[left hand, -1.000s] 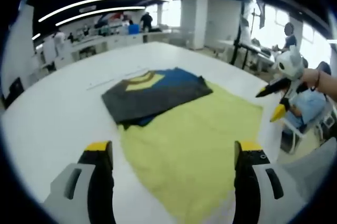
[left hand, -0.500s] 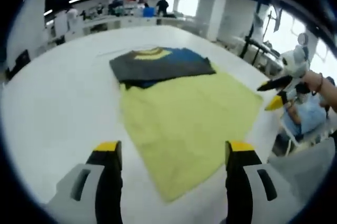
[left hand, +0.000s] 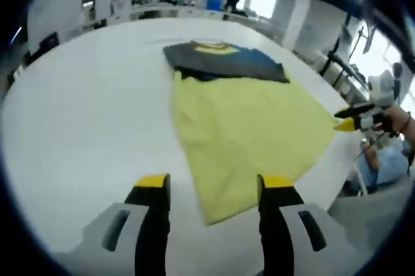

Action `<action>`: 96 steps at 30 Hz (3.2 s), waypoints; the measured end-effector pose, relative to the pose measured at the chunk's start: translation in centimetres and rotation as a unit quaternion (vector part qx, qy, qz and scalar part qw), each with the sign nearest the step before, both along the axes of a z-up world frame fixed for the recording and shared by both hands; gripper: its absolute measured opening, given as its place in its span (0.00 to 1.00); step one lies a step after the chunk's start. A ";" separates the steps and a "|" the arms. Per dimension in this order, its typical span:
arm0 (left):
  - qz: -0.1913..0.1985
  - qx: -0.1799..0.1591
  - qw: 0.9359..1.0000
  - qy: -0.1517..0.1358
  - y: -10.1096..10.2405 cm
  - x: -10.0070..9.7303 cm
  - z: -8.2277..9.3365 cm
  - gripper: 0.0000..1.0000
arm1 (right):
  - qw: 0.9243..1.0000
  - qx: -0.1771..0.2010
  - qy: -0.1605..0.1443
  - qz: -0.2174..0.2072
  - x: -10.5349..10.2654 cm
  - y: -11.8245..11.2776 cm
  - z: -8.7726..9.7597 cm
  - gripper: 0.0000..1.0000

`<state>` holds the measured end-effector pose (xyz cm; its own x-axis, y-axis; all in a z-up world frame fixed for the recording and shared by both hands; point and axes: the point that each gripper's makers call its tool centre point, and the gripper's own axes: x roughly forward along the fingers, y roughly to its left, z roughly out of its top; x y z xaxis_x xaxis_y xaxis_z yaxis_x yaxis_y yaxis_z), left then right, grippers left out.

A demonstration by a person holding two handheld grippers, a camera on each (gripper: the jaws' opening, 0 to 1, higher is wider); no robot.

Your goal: Fold the garment on the visible template until the final outline fits inside the template.

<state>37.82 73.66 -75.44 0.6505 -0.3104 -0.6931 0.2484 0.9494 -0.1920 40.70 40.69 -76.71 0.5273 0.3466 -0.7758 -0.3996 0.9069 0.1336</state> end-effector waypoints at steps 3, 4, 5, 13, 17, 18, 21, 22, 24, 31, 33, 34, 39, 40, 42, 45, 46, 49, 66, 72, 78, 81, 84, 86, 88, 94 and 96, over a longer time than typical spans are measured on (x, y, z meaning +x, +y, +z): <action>0.012 0.000 1.000 0.009 0.2 -0.4 -0.3 0.46 | 1.000 0.002 0.001 -0.004 0.0 -0.5 -0.2 0.38; 0.012 0.002 1.000 0.011 0.3 -0.5 -0.4 0.45 | 1.000 0.004 0.003 -0.006 -0.1 -0.5 -0.3 0.36; 0.015 0.002 1.000 0.011 0.3 -0.6 -0.5 0.44 | 1.000 0.009 0.006 -0.011 -0.2 -0.6 -0.4 0.34; 0.029 -0.014 0.999 0.031 0.7 -1.5 -1.2 0.33 | 0.999 0.006 0.004 -0.031 0.0 -1.3 -0.9 0.21; 0.030 -0.007 0.999 0.040 0.7 -2.0 -1.4 0.27 | 0.999 0.001 0.002 -0.037 0.1 -1.6 -0.9 0.13; 0.034 -0.008 0.999 0.041 0.7 -2.0 -1.5 0.25 | 0.999 -0.002 -0.001 -0.036 0.3 -1.7 -0.8 0.12; 0.034 0.006 0.998 0.043 0.8 -2.2 -1.6 0.19 | 0.999 -0.005 -0.002 -0.038 0.2 -1.6 -1.1 0.10; 0.037 0.008 0.998 0.044 0.8 -2.2 -1.7 0.15 | 0.999 -0.005 -0.002 -0.038 0.3 -1.6 -1.1 0.09; 0.041 0.006 0.998 0.048 0.6 -2.4 -1.8 0.10 | 0.999 -0.009 -0.004 -0.036 0.3 -1.5 -1.1 0.07; 0.069 0.004 0.996 0.058 1.1 -2.4 -1.9 0.01 | 0.999 -0.011 -0.006 -0.045 0.5 -1.6 -1.1 0.00; 0.070 0.010 0.996 0.050 1.5 -2.2 -1.8 0.00 | 0.999 -0.011 -0.003 -0.043 0.4 -1.6 -1.0 0.00; 0.043 0.025 0.998 0.040 1.4 -2.2 -1.7 0.00 | 0.999 -0.010 -0.002 -0.041 0.4 -1.6 -0.9 0.00; 0.038 0.019 0.998 0.047 1.3 -2.8 -1.5 0.00 | 0.999 -0.011 -0.002 -0.039 0.3 -1.6 -0.7 0.00; 0.037 0.017 0.998 0.046 1.4 -2.9 -1.3 0.00 | 0.999 -0.009 -0.001 -0.040 0.3 -1.6 -0.7 0.00; 0.037 0.017 0.998 0.046 1.8 -2.9 -1.2 0.00 | 0.999 -0.006 0.001 -0.039 0.0 -1.3 -0.5 0.00; 0.038 0.011 0.998 0.045 2.0 -3.1 -0.8 0.00 | 0.999 -0.002 0.001 -0.036 -0.5 -0.9 -0.3 0.00; 0.039 0.009 0.998 0.043 2.2 -3.2 -0.7 0.00 | 0.999 -0.002 0.002 -0.036 -0.7 -0.8 -0.2 0.00; 0.040 0.009 0.998 0.046 2.7 -3.8 -0.6 0.00 | 0.999 0.009 0.007 -0.039 -1.3 -0.3 -0.3 0.00; 0.041 0.022 0.996 0.072 4.6 -8.2 -0.2 0.00 | 0.999 0.036 0.034 -0.007 -5.3 2.1 -0.2 0.00; 0.024 0.048 0.996 0.076 5.0 -9.3 0.2 0.00 | 0.998 0.040 0.047 0.006 -7.0 2.6 -0.4 0.00; 0.021 0.056 0.994 0.087 5.5 -10.2 0.2 0.00 | 0.997 0.042 0.056 0.013 -8.7 3.3 -0.5 0.00; 0.023 0.056 0.993 0.098 5.7 -10.9 0.2 0.00 | 0.997 0.040 0.062 0.018 -9.5 3.3 -0.6 0.00; 0.021 0.066 0.992 0.108 5.9 -11.5 0.4 0.00 | 0.996 0.040 0.071 0.021 -10.4 3.6 -0.6 0.00; 0.014 0.075 0.991 0.110 5.8 -11.8 0.5 0.00 | 0.996 0.039 0.075 0.021 -10.7 3.6 -0.6 0.00; 0.011 0.074 0.990 0.118 5.8 -12.2 0.4 0.00 | 0.996 0.034 0.081 0.023 -10.8 3.3 -0.9 0.00; 0.016 0.067 0.988 0.140 5.8 -13.4 0.3 0.00 | 0.994 0.022 0.098 0.034 -12.0 3.3 -1.1 0.00; 0.021 0.062 0.988 0.139 6.0 -13.2 0.5 0.00 | 0.995 0.022 0.095 0.033 -11.9 3.3 -0.8 0.00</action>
<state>24.60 79.63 -74.89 0.4398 -0.1893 -0.8780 0.1619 0.9782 -0.1298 28.75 44.02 -77.48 0.3469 0.4116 -0.8428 -0.4217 0.8711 0.2518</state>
